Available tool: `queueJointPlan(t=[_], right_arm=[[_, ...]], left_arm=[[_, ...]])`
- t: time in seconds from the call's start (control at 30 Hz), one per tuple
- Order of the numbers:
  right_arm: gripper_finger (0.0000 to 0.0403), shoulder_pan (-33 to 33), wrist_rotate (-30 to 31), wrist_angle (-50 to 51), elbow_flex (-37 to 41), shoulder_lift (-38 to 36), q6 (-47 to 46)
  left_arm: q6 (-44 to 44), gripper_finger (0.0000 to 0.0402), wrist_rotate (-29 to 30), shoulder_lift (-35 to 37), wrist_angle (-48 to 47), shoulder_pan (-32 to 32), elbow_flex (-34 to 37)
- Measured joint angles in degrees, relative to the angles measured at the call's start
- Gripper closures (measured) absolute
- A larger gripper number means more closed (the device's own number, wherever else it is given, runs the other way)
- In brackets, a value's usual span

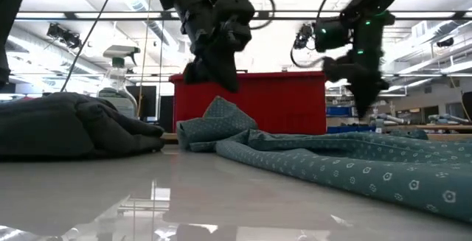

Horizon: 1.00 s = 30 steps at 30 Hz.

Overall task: Fold Laundry from Bin
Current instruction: Fold the green polo shirt on the table

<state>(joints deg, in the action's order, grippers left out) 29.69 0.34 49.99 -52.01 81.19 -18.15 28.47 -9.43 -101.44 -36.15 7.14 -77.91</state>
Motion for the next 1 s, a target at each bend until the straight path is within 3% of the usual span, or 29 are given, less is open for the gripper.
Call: queueJointPlan(t=[0.13,0.27,0.33,0.47,0.73,0.83,1.0], right_arm=[[0.04,2.5,0.1,-12.9,-0.2,3.1,0.2],[0.0401,4.1,-0.1,-18.6,-0.2,10.0,0.2],[0.0401,5.0,1.1,-18.1,-0.2,13.4,0.0],[0.0401,6.5,8.9,-13.9,-0.4,16.8,-0.3],[0.0398,9.7,16.4,-10.3,-0.1,12.0,-5.4],[0.0398,11.2,12.8,-10.8,0.0,9.7,-5.9],[0.0394,10.7,1.1,-13.3,-0.4,5.2,-6.4]], left_arm=[[-3.0,0.0375,3.6,1.5,-1.0,6.2,0.0],[-6.6,0.0374,1.8,-0.6,-1.2,14.2,0.0],[-9.5,0.0374,-0.2,-2.3,-1.4,17.8,0.0],[-13.5,0.0374,-3.5,-4.6,-1.5,23.0,0.1],[-22.2,0.0374,-2.3,-5.1,3.4,29.2,0.0],[-23.2,0.0374,-2.5,-5.1,3.3,30.8,-0.6],[-23.4,0.0354,-9.7,-5.1,1.7,32.8,-0.9]])
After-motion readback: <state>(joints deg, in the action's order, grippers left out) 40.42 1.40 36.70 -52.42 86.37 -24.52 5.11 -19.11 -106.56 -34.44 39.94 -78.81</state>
